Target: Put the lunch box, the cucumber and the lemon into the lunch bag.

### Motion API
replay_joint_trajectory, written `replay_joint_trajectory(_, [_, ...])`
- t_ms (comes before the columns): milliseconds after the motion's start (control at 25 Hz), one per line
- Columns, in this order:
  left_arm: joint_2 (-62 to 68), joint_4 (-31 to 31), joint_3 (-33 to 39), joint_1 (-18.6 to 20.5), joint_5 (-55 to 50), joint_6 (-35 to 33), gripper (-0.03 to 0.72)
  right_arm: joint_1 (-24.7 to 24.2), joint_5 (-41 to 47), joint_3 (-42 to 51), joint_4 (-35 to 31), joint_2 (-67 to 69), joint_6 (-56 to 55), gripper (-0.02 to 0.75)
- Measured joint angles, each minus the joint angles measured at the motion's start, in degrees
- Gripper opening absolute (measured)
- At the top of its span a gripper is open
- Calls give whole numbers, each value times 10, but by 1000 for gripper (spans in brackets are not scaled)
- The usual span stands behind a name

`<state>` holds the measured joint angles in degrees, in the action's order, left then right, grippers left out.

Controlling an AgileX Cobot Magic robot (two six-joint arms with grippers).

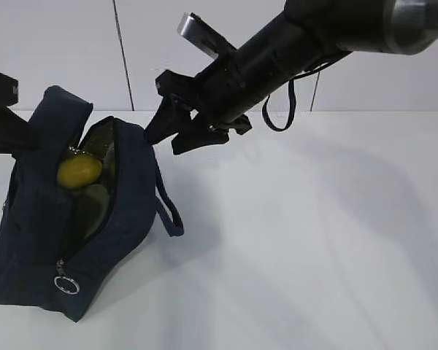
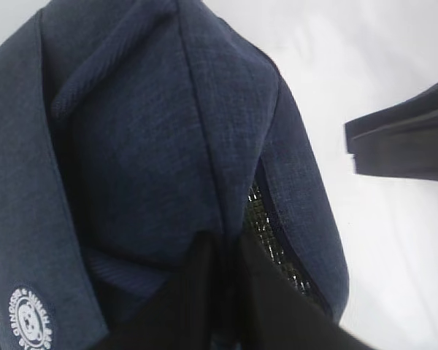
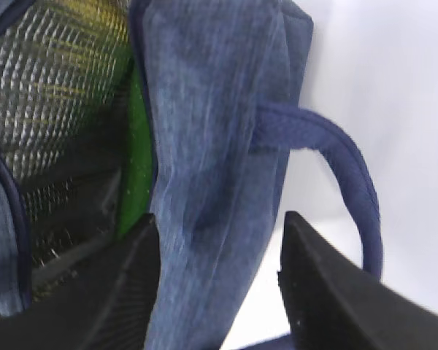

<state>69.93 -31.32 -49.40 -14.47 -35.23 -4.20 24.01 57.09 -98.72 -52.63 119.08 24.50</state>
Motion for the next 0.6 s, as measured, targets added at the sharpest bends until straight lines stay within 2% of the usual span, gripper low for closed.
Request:
replay_joint_trajectory(440, [0,-2,0,0,2,-1,29,0,-13,0,-102,49,58,414])
replay_joint_trajectory(600, [0,-2,0,0,2,-1,29,0,-13,0,-119,63,65,324])
